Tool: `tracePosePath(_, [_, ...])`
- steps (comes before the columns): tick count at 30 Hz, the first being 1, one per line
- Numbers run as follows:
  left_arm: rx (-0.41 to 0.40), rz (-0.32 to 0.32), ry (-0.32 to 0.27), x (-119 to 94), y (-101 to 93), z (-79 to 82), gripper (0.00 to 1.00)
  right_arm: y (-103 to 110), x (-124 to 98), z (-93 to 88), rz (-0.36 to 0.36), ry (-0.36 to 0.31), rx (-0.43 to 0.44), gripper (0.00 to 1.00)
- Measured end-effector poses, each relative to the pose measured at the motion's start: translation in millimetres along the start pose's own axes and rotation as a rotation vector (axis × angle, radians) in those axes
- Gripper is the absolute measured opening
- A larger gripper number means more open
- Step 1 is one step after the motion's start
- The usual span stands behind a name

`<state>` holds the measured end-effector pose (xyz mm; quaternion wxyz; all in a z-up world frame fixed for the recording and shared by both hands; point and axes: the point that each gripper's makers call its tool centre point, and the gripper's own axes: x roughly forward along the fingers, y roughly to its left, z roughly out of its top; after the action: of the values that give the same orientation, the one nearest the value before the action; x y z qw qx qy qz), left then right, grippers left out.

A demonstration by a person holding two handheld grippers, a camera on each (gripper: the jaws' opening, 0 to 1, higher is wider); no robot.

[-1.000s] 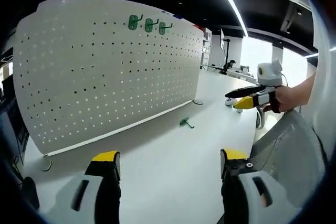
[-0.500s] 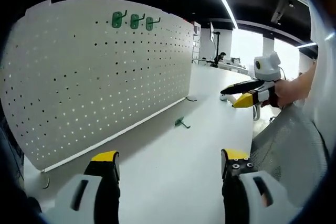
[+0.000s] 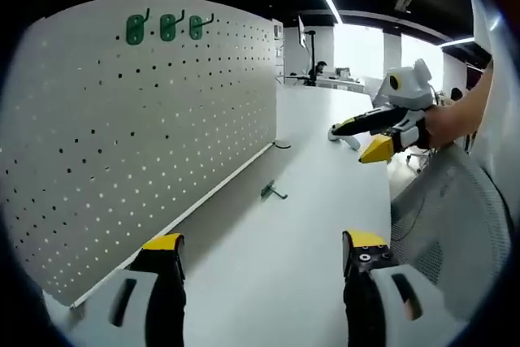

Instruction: Insert the hook assembly into the mounting plate slot until the hook locks in place.

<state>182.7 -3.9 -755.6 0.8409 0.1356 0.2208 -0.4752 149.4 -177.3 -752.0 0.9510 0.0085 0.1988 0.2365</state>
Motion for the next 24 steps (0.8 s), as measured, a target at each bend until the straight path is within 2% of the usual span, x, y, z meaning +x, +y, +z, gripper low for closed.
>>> tracePosePath(13, [0.088,-0.081,0.075,22,-2.2,3.5,0.81,-2,-1,1.0,-0.006,-0.005,0.007,0.69])
tracePosePath(24, [0.146,-0.143,0.15,44,-4.2,-1.1,0.82,-3,-2,-0.2,-0.013,-0.001,0.015,0.68])
